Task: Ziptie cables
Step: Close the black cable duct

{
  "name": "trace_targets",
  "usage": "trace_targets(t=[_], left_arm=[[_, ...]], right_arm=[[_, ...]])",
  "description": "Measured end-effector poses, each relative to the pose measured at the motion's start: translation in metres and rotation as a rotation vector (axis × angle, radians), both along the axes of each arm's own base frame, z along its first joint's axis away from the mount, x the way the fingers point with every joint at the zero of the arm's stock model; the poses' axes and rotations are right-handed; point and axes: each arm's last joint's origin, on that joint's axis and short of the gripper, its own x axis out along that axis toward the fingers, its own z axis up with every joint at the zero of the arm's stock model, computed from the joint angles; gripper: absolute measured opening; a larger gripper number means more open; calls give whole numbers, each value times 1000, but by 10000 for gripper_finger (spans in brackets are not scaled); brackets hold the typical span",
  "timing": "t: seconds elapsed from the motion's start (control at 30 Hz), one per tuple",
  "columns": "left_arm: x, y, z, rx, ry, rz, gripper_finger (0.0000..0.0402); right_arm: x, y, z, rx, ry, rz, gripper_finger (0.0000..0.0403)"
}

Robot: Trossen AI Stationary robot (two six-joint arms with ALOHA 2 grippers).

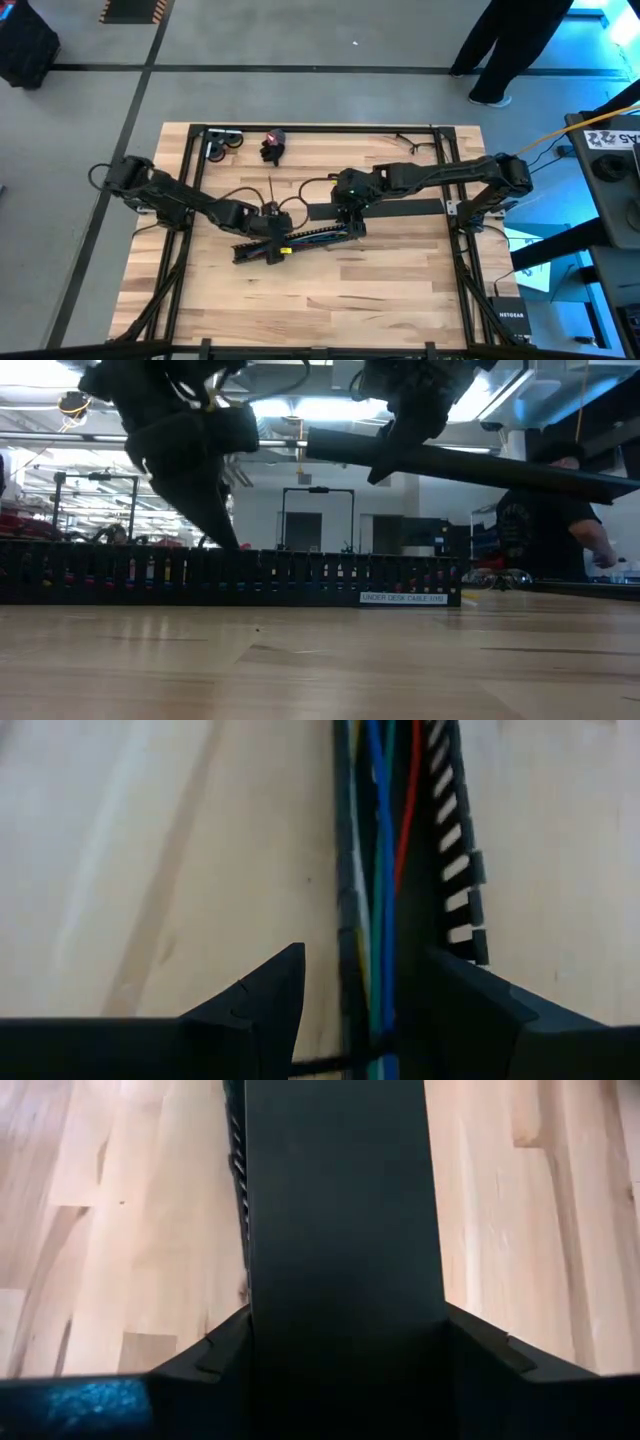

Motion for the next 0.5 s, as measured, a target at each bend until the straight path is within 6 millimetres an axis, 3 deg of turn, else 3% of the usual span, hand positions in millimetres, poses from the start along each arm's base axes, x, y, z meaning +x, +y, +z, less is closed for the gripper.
trace_targets(t=[0.27, 0.5], left_arm=[[9, 0, -19, 46, 44, -87, 166], [4, 0, -26, 169, 152, -301, 47]], right_arm=[[0, 0, 0, -6, 5, -5, 220], [-3, 0, -2, -5, 37, -4, 220]])
